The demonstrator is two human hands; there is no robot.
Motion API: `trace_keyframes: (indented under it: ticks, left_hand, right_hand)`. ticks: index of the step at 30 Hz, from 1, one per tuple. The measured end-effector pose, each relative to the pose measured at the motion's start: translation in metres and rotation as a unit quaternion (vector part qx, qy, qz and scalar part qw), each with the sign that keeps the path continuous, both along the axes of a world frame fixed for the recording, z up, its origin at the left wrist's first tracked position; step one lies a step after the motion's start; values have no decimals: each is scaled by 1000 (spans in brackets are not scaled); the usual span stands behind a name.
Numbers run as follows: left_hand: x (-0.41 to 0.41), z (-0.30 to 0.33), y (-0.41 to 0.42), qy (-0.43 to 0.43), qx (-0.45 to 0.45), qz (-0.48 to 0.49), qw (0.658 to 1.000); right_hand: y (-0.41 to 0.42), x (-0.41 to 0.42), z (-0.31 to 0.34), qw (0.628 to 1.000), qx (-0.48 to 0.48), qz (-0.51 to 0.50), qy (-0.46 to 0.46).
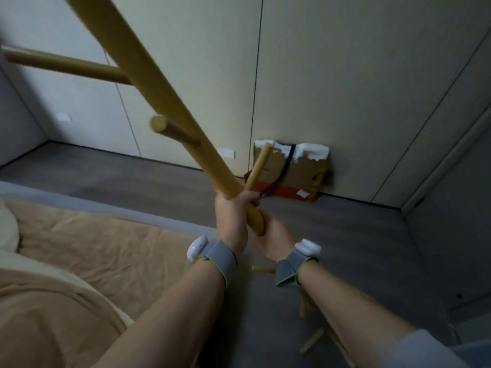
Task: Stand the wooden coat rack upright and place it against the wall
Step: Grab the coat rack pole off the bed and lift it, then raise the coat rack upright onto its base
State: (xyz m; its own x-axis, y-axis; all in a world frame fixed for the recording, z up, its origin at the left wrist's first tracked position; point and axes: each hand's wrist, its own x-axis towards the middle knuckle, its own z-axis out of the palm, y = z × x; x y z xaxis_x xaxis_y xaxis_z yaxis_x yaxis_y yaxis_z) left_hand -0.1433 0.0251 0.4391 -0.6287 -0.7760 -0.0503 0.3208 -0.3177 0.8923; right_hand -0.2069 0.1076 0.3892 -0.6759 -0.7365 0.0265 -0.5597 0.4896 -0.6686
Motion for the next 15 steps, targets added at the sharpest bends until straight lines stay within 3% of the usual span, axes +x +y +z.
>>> trace_keyframes:
  ticks: [5,15]
  left_hand:
    - [-40,19,53,-28,-124,-102,987]
    - [-155,64,172,-68,-119,-273,952]
  right_hand:
    - [61,-35,14,994,-44,-64,-79]
    - [199,-132,32,939,-216,-130,-235]
